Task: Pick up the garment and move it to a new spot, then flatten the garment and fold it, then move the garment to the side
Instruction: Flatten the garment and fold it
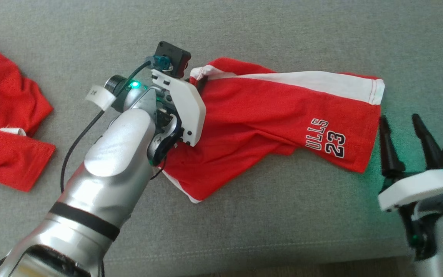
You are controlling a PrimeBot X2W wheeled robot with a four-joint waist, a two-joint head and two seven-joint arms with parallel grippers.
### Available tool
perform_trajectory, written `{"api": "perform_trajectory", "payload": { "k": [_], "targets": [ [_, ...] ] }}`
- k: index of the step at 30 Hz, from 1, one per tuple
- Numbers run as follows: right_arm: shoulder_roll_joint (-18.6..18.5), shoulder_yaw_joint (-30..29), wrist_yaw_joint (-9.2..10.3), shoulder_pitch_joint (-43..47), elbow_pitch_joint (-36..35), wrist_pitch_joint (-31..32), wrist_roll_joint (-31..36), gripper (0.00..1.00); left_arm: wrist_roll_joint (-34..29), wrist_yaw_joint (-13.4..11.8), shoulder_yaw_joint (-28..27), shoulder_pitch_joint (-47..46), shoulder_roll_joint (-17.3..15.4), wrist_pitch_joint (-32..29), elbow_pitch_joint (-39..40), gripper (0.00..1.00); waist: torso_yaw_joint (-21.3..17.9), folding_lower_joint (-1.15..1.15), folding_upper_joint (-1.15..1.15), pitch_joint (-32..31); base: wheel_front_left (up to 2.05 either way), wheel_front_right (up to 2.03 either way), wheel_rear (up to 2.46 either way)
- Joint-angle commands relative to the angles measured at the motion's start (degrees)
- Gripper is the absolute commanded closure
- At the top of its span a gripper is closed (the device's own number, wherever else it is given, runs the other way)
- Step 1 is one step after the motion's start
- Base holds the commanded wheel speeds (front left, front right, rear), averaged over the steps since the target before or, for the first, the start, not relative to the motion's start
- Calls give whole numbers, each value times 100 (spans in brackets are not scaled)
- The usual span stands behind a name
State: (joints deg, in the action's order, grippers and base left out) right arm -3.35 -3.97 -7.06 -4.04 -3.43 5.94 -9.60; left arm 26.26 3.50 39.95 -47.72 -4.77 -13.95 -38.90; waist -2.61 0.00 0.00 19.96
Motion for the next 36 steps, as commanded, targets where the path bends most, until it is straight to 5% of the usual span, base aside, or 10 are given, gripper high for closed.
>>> {"api": "perform_trajectory", "payload": {
  "k": [1,16,17,18,26,36],
  "targets": [
    [-229,15,-43,-288,74,107,-102,0,-53,-65,-174,-263,-87,137,229,100,36,0,0,29,0,0,0],
    [-851,535,-43,-1896,2096,413,-584,0,-119,-182,-83,-167,-78,681,564,100,321,0,0,397,0,0,0],
    [-867,595,-43,-1960,2167,420,-644,56,-116,-185,-86,-165,-74,738,578,100,334,0,0,401,0,0,0],
    [-896,638,-43,-2016,2201,380,-683,100,-127,-193,-87,-167,-79,806,595,100,345,0,0,398,0,0,0],
    [-1042,681,-43,-2113,1847,-139,-915,100,-161,-295,-201,-130,-195,1354,911,100,373,0,0,203,0,0,0],
    [-1200,265,-43,-2072,-360,-454,-666,100,-97,-599,-667,-85,-712,1687,2447,100,390,0,0,-556,0,0,0]
  ]
}}
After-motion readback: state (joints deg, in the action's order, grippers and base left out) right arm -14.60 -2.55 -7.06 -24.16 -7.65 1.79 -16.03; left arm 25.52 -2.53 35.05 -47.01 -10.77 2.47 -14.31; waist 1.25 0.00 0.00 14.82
